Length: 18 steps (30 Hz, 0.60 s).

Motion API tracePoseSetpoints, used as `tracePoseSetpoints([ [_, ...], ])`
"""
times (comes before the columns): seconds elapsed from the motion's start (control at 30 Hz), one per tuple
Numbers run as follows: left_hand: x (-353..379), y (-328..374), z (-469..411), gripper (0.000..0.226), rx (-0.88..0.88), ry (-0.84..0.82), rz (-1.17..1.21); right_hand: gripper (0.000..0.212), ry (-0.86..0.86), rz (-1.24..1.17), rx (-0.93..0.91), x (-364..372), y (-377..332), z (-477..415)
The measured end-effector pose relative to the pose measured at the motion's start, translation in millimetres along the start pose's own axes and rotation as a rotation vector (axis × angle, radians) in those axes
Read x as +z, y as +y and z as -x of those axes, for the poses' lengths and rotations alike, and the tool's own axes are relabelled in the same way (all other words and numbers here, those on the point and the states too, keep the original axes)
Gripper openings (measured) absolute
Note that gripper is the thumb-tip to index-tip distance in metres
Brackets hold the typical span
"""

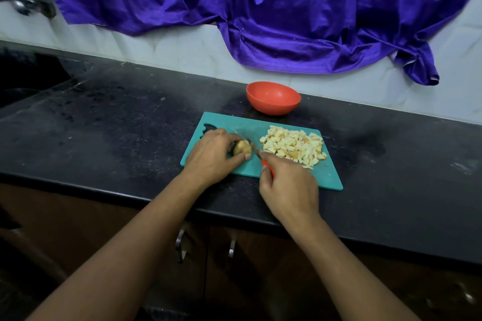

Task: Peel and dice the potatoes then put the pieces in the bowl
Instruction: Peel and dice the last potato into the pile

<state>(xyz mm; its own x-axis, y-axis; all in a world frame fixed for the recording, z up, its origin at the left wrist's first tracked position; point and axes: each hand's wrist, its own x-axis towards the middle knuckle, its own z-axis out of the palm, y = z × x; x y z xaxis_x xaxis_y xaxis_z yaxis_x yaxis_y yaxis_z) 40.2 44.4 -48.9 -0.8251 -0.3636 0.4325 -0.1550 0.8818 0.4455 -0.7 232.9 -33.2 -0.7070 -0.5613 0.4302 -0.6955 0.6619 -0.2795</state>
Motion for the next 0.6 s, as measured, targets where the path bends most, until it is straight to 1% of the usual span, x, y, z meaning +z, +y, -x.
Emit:
tracePoseSetpoints([
  [0.13, -2.6, 2.7, 0.4, 0.046, 0.010, 0.005, 0.042, 0.043, -0.013, 0.055, -0.077, 4.7, -1.2, 0.1],
  [0.23, -6.7, 5.5, 1.3, 0.044, -0.006, 0.007, 0.084, 0.044, -0.024, 0.086, -0.107, 7.6, -1.4, -1.1],
  [0.37, -8.7, 4.6, 1.1, 0.033, -0.047, 0.014, 0.129, 0.045, -0.022, 0.083, -0.108, 6.3, -1.2, -0.8],
  [0.5, -8.6, 3.5, 0.9, 0.028, -0.040, 0.004, 0.122, 0.044, 0.019, 0.027, -0.081, 3.7, 0.1, 0.5],
  [0.6, -8.2, 1.6, -0.2, 0.027, -0.030, -0.005, 0.112, 0.045, 0.019, 0.016, -0.109, 4.9, 0.7, 0.3],
])
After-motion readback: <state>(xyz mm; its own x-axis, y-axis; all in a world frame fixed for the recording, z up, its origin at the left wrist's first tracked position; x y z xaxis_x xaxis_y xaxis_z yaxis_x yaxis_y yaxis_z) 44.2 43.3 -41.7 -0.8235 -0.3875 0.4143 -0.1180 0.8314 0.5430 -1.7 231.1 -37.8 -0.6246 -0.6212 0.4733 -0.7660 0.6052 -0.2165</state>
